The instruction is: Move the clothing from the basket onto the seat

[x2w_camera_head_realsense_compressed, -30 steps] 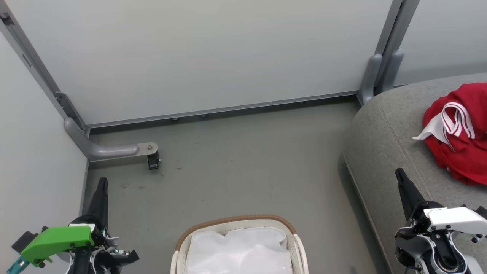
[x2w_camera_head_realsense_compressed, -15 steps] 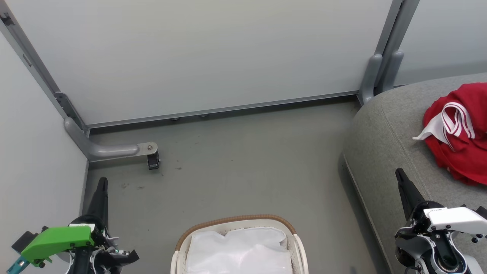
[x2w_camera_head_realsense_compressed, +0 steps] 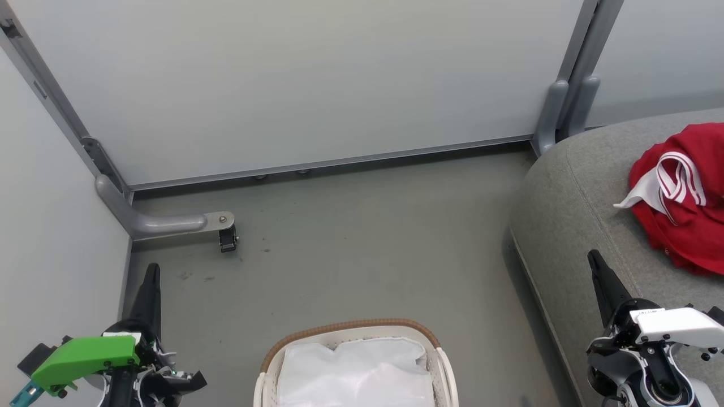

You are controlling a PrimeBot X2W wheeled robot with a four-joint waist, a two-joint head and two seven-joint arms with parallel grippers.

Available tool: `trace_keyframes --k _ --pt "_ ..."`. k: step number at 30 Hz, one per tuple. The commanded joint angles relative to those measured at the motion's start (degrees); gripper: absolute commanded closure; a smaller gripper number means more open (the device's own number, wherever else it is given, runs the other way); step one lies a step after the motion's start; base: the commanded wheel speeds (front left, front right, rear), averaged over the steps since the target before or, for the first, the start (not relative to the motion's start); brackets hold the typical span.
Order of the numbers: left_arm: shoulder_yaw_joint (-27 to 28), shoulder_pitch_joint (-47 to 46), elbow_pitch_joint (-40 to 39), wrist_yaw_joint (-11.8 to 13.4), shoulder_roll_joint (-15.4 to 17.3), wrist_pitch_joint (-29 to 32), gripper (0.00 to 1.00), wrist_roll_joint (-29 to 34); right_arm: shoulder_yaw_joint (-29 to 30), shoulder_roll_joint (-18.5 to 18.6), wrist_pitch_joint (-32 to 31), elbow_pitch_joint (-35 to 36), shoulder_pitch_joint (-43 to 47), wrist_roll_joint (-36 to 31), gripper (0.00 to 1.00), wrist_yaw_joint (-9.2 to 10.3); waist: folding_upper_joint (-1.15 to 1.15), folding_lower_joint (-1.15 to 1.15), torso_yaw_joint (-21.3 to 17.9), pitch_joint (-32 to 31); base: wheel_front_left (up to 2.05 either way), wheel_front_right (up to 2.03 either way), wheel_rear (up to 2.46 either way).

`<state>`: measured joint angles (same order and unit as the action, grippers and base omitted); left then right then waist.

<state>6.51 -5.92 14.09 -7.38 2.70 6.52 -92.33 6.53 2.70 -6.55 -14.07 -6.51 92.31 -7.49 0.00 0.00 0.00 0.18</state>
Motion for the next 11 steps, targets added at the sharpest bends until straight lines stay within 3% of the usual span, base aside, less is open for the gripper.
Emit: trace_keyframes --k 1,11 --pt "0.1 -0.6 -0.1 -0.3 0.3 0.2 1.00 -0.2 0.1 0.3 -0.2 0.2 0.6 0.2 1.00 0.00 0.00 0.00 0.0 0.0 0.00 0.00 0.00" --pt "0.1 -0.6 -0.1 -0.3 0.3 0.2 1.00 -0.2 0.1 0.3 -0.2 0.2 0.6 0.2 1.00 0.00 0.00 0.00 0.0 0.0 0.00 0.00 0.00"
